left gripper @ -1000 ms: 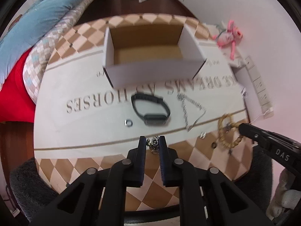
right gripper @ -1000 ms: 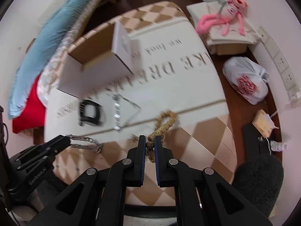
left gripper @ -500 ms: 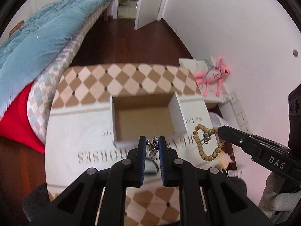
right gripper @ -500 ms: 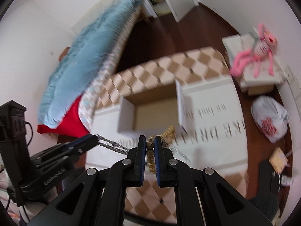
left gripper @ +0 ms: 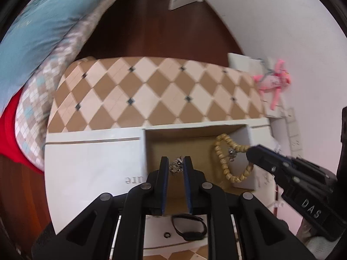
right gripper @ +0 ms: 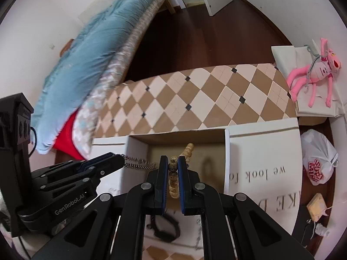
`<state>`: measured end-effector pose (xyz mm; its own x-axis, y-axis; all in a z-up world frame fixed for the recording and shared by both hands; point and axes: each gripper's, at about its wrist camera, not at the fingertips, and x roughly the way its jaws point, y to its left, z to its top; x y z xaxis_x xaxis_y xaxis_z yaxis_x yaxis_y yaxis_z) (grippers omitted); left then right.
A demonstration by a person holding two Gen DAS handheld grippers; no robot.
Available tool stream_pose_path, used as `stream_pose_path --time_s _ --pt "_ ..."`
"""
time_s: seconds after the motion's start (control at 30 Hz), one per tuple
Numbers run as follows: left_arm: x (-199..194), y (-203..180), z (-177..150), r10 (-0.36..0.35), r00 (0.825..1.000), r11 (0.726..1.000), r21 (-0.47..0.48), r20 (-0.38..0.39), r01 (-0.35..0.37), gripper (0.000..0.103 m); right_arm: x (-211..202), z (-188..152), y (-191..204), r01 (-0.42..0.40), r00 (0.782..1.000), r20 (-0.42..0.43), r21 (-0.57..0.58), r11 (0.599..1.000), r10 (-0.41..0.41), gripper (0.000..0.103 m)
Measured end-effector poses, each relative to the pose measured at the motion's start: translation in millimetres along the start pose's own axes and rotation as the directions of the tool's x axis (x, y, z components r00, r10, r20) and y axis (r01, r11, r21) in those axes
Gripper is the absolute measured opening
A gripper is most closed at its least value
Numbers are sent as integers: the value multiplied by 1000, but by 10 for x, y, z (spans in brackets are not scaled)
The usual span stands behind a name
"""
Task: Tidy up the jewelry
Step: 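Carry both bracelets into the white box and open both tools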
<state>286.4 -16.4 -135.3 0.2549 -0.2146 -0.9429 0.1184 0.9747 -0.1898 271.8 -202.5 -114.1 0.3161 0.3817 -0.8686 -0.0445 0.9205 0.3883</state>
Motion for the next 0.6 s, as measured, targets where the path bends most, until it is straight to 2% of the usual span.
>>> stream_pose_path --time_s 0.07,0.1,0.13,0.17,0.2,0.23,0.27,0.33,0.37,0.4,0.43,0.47,0.53,0.6 --pt "64 36 26 26 1000 1000 -18 -16 -26 15 203 46 -52 -3 998 -61 8 1000 3 11" --pt "75 49 31 36 999 999 -25 -22 -36 21 290 48 -91 25 996 -85 12 1000 -24 12" --pt "63 58 32 43 999 999 -28 -13 -44 25 339 49 -120 41 994 -100 10 999 -40 20" --pt "41 59 40 48 999 998 -27 -7 -49 38 367 38 -153 59 993 -107 12 998 -57 36" --pt "-3 51 29 73 997 997 -20 19 -73 59 362 21 -185 80 991 -105 15 997 -78 45" --pt "-22 47 32 91 995 996 -14 32 -91 69 345 4 -201 94 991 -98 13 996 -92 59" --pt "-67 35 10 133 989 991 -2 62 -133 76 309 -17 -213 116 990 -84 6 993 -115 62" --pt "-105 23 -30 182 979 983 14 95 -184 76 228 -64 -225 153 986 -61 -8 988 -154 64" --pt "-114 30 -63 206 973 978 15 109 -209 81 193 -87 -226 185 981 -50 -16 983 -186 72" --pt "-116 42 -122 220 968 975 8 122 -223 93 166 -113 -216 217 975 -38 -24 976 -218 79" --pt "-112 58 -153 221 967 975 4 129 -224 99 145 -164 -209 258 966 -23 -41 965 -259 92" --pt "-102 70 -199 226 964 974 0 137 -228 102 143 -199 -211 293 956 -15 -53 955 -294 98" --pt "-52 82 -291 236 962 971 -5 140 -237 102 145 -286 -211 347 937 -6 -82 934 -348 98" --pt "13 94 -375 240 961 971 -8 135 -241 103 173 -354 -221 365 930 -9 -92 926 -368 99"
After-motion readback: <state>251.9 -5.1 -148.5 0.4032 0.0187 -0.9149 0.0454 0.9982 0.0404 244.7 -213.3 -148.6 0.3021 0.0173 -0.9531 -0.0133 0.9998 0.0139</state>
